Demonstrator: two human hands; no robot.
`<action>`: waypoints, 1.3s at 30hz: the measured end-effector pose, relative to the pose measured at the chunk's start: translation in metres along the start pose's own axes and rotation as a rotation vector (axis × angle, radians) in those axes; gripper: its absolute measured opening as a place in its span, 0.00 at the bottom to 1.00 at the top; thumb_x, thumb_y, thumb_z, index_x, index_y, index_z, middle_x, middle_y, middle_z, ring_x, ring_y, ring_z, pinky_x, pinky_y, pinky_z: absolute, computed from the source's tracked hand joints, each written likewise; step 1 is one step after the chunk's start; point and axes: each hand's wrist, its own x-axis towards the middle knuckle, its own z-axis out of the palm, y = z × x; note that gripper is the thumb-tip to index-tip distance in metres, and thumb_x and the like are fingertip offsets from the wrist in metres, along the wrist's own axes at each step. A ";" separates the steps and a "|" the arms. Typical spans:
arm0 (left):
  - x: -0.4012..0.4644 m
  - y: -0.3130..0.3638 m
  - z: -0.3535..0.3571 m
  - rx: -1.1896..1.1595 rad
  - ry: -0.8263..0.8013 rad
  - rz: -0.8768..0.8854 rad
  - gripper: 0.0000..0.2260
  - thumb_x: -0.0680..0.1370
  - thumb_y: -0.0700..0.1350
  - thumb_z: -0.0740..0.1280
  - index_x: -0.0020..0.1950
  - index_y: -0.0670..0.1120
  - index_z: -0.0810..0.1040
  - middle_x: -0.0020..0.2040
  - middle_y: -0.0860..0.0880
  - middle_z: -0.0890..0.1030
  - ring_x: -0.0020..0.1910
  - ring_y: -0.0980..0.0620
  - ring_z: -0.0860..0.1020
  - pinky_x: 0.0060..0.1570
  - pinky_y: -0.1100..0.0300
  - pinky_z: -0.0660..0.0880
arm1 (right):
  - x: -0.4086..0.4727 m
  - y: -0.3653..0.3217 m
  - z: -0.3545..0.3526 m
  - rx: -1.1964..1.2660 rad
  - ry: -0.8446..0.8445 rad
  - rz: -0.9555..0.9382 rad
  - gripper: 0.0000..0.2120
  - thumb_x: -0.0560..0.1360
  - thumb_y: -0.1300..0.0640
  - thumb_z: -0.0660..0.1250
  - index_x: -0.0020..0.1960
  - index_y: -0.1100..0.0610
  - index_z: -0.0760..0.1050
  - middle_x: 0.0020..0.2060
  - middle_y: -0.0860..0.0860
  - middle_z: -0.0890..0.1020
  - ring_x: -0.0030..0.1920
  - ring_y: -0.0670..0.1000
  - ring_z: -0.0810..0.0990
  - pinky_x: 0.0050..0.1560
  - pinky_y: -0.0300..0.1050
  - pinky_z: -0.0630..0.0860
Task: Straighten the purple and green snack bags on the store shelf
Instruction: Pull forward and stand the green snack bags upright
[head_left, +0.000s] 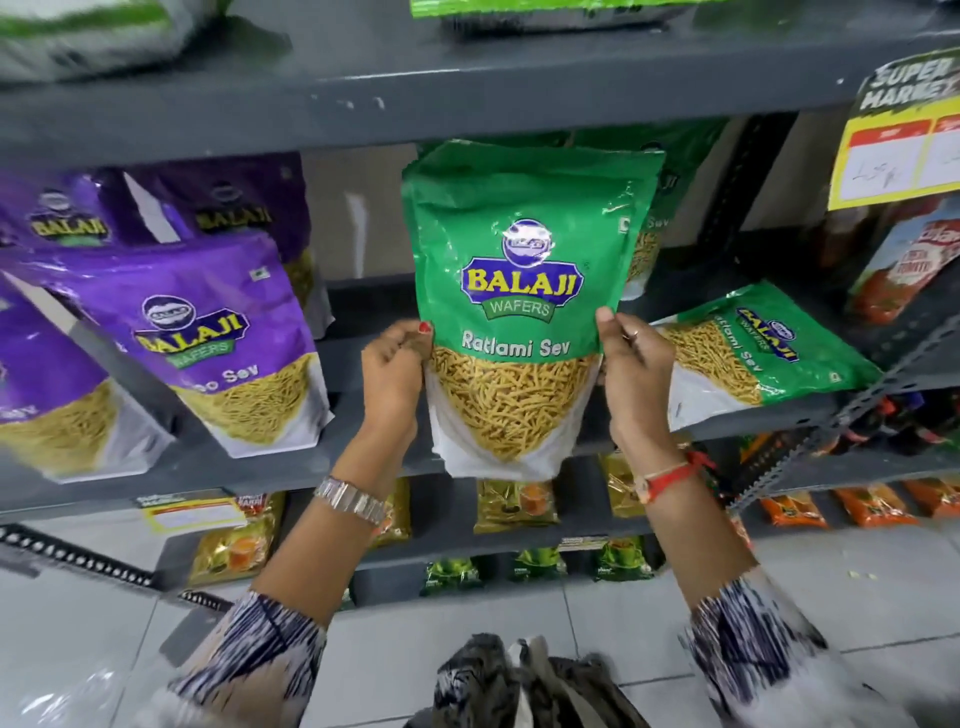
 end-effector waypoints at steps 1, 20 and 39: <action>0.004 -0.002 -0.001 0.013 -0.011 0.015 0.13 0.77 0.35 0.59 0.38 0.49 0.77 0.30 0.56 0.81 0.32 0.59 0.78 0.37 0.63 0.75 | 0.005 0.002 0.005 0.011 -0.007 0.010 0.07 0.77 0.58 0.63 0.50 0.54 0.80 0.42 0.47 0.83 0.44 0.43 0.82 0.51 0.48 0.80; 0.041 -0.039 0.002 0.015 0.044 0.038 0.06 0.79 0.37 0.57 0.51 0.42 0.73 0.47 0.42 0.79 0.46 0.47 0.77 0.53 0.50 0.76 | 0.047 0.025 0.026 -0.042 -0.238 0.183 0.14 0.79 0.58 0.60 0.59 0.65 0.75 0.59 0.63 0.80 0.58 0.58 0.79 0.64 0.59 0.74; 0.000 -0.054 0.226 0.487 -0.339 0.604 0.12 0.78 0.46 0.60 0.59 0.44 0.72 0.54 0.47 0.74 0.53 0.47 0.75 0.52 0.61 0.70 | 0.047 0.070 -0.149 0.082 0.653 0.528 0.15 0.72 0.59 0.70 0.55 0.63 0.69 0.49 0.61 0.76 0.48 0.58 0.76 0.54 0.56 0.75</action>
